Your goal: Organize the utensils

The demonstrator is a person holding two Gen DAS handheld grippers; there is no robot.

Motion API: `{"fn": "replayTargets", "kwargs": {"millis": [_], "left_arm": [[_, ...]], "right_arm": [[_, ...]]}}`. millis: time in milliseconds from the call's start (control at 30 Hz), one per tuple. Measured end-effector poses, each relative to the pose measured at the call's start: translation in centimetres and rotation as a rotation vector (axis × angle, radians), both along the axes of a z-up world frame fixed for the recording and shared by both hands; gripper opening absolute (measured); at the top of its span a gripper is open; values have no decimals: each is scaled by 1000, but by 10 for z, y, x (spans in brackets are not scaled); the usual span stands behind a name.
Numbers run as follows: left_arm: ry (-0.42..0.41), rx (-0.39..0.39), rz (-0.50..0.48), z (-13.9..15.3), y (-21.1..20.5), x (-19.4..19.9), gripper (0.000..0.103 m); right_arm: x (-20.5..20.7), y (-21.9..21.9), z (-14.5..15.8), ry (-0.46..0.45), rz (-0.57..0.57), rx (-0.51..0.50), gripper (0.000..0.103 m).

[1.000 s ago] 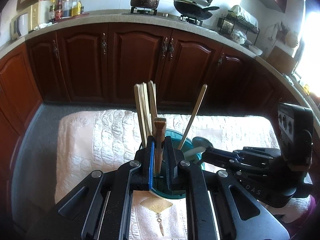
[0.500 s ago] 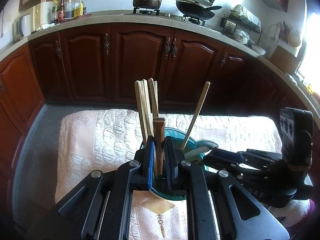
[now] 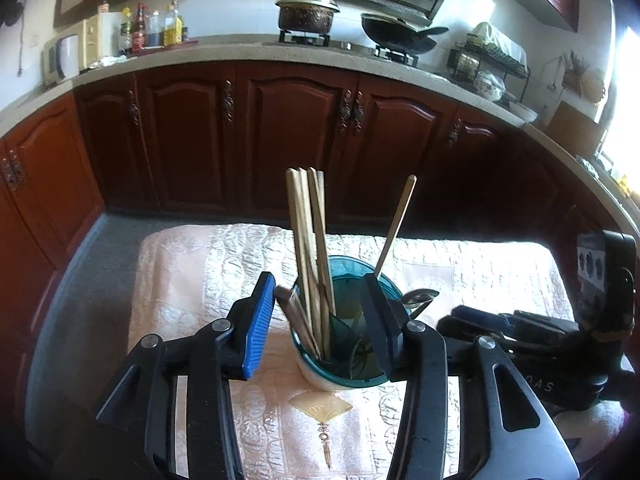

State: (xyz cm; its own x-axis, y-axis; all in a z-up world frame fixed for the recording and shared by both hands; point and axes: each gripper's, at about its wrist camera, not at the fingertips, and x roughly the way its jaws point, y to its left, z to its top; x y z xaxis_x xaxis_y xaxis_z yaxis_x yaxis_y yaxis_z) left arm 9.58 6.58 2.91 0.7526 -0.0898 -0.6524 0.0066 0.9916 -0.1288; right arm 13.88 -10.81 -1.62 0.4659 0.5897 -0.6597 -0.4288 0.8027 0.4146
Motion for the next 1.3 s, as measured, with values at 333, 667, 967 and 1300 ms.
{"fn": "replayTargets", "kwargs": {"millis": [333, 667, 967, 1300], "left_arm": [[-48, 60, 89, 12, 2, -32, 44], [-52, 96, 129, 7, -15, -63, 44], [-48, 106, 147, 2, -20, -80, 44], [-71, 124, 168, 7, -20, -89, 44]], "right_arm": [[-31, -3, 24, -69, -56, -2, 31], [-61, 12, 44, -159, -73, -50, 37], [-76, 23, 52, -196, -74, -83, 41], [-83, 31, 60, -230, -70, -103, 44]]}}
